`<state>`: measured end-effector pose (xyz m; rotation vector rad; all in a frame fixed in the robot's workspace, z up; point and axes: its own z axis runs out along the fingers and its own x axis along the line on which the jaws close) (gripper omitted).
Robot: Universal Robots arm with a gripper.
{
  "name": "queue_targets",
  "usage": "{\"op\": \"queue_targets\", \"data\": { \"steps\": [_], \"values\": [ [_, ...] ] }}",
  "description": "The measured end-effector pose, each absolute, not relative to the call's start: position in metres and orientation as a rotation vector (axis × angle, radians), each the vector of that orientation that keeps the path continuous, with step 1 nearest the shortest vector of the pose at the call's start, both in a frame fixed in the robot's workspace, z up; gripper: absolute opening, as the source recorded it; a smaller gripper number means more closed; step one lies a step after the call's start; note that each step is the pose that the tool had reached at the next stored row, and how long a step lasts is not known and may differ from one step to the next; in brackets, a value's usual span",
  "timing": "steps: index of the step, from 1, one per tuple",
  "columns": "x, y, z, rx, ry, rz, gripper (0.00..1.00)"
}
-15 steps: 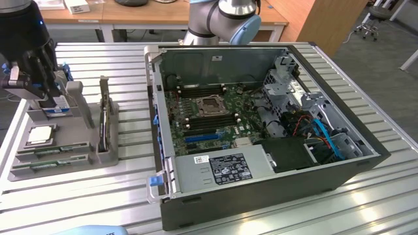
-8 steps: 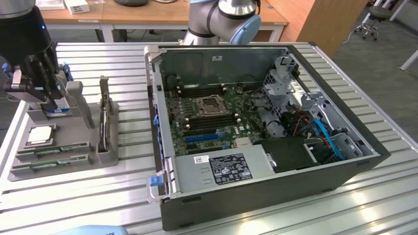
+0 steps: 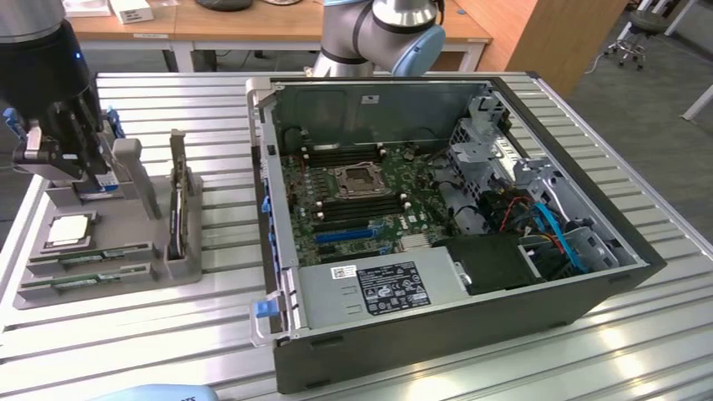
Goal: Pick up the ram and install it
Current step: 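Pick up the ram and move it above insertion slot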
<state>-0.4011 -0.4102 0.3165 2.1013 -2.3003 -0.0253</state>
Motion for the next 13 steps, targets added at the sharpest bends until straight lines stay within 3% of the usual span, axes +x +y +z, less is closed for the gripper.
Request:
{"op": "queue_targets", "data": {
  "steps": [13],
  "values": [
    [-0.4047, -0.4102, 0.3158, 2.101, -2.301, -0.025, 0.35]
  ]
}}
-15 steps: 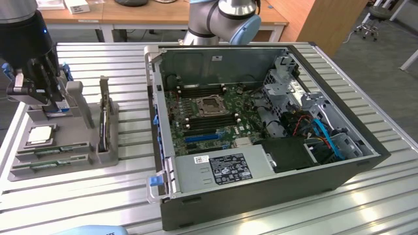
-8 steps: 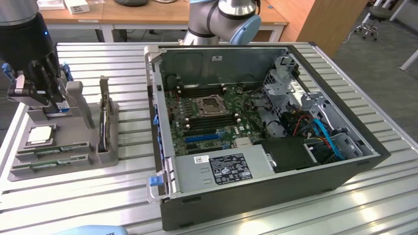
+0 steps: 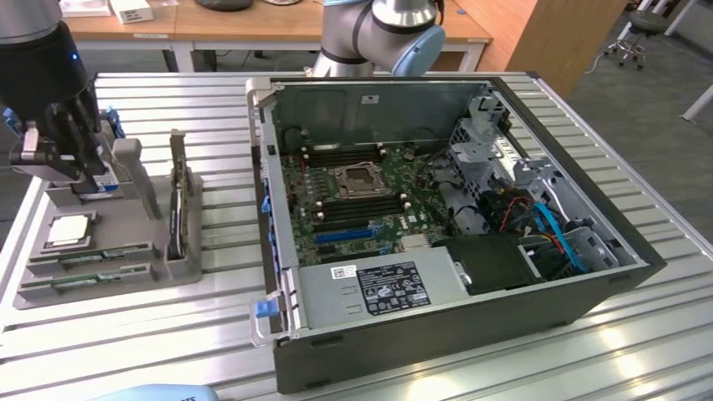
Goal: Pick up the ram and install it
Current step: 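Pick up the ram and move it above insertion slot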
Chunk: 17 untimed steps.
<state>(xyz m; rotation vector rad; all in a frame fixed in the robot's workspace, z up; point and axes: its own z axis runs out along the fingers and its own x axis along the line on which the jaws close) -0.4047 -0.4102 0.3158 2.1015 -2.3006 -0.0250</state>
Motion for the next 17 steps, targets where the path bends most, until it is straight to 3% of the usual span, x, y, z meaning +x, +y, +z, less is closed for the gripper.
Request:
{"op": "queue_targets", "data": {
  "steps": [17],
  "values": [
    [-0.409, -0.425, 0.316, 2.102, -2.301, -0.025, 0.35]
  ]
}}
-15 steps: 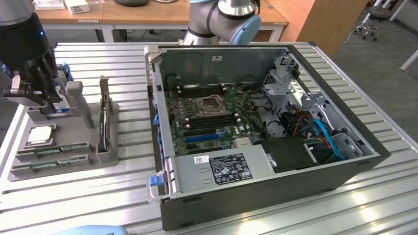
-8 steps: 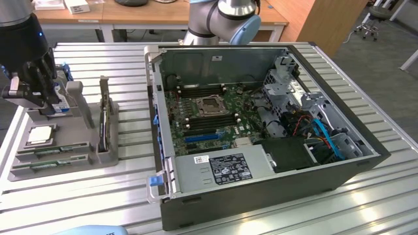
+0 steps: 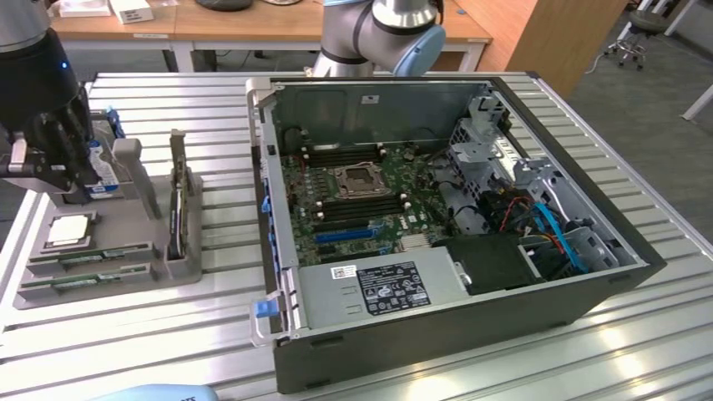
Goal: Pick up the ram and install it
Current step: 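Pick up the ram and move it above insertion slot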
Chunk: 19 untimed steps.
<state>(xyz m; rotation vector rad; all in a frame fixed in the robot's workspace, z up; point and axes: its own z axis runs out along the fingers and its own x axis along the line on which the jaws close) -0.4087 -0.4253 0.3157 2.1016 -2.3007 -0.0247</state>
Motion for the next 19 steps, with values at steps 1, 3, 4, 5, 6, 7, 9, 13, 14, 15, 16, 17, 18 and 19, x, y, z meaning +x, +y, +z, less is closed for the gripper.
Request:
{"op": "queue_targets", "data": {
  "steps": [1, 3, 4, 5, 6, 7, 9, 13, 14, 15, 16, 17, 18, 19],
  "values": [
    [-0.4089, -0.4266, 0.3158, 2.102, -2.301, -0.025, 0.35],
    [-0.4092, -0.4288, 0.3158, 2.102, -2.301, -0.025, 0.35],
    [-0.4093, -0.4297, 0.3158, 2.102, -2.301, -0.025, 0.35],
    [-0.4095, -0.4308, 0.3158, 2.102, -2.301, -0.025, 0.35],
    [-0.4095, -0.4315, 0.3158, 2.101, -2.300, -0.025, 0.35],
    [-0.4096, -0.4317, 0.3158, 2.101, -2.301, -0.025, 0.35],
    [-0.4096, -0.4317, 0.3158, 2.101, -2.301, -0.025, 0.35],
    [-0.4096, -0.4318, 0.3154, 2.102, -2.301, -0.025, 0.35],
    [-0.4096, -0.4318, 0.3148, 2.102, -2.301, -0.025, 0.35],
    [-0.4096, -0.4318, 0.3141, 2.102, -2.301, -0.025, 0.35],
    [-0.4096, -0.4318, 0.3134, 2.101, -2.301, -0.025, 0.35],
    [-0.4095, -0.4318, 0.3126, 2.102, -2.301, -0.025, 0.35],
    [-0.4095, -0.4318, 0.3118, 2.102, -2.301, -0.025, 0.35],
    [-0.4095, -0.4318, 0.3109, 2.102, -2.301, -0.025, 0.35]
  ]
}}
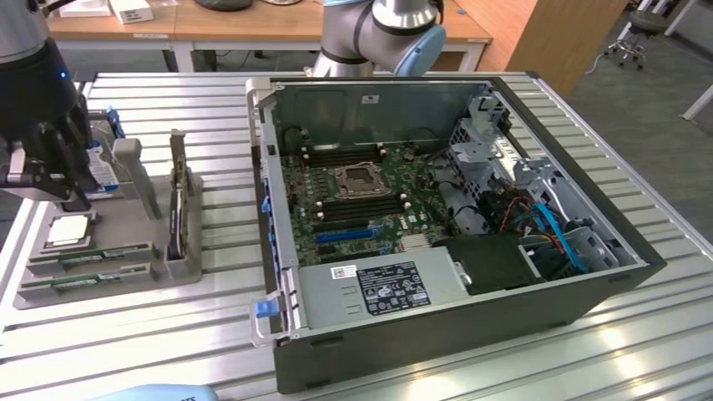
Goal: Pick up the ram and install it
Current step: 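Pick up the ram and move it above insertion slot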
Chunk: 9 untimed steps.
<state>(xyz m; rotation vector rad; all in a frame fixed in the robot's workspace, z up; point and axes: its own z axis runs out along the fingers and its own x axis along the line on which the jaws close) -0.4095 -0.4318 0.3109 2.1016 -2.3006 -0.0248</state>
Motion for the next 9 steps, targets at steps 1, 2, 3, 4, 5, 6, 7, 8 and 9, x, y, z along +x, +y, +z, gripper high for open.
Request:
{"op": "queue_targets", "data": {
  "steps": [1, 2, 3, 4, 5, 6, 7, 8, 9],
  "values": [
    [-0.4095, -0.4318, 0.3102, 2.102, -2.301, -0.025, 0.35],
    [-0.4095, -0.4318, 0.3095, 2.102, -2.301, -0.025, 0.35],
    [-0.4095, -0.4318, 0.3089, 2.102, -2.301, -0.025, 0.35],
    [-0.4095, -0.4318, 0.3083, 2.102, -2.301, -0.025, 0.35],
    [-0.4095, -0.4318, 0.3078, 2.101, -2.301, -0.025, 0.35],
    [-0.4095, -0.4318, 0.3076, 2.101, -2.300, -0.025, 0.35],
    [-0.4095, -0.4318, 0.3076, 2.101, -2.300, -0.025, 0.35],
    [-0.4095, -0.4318, 0.3075, 2.101, -2.300, -0.025, 0.35],
    [-0.4095, -0.4318, 0.3075, 2.101, -2.300, -0.025, 0.35]
  ]
}}
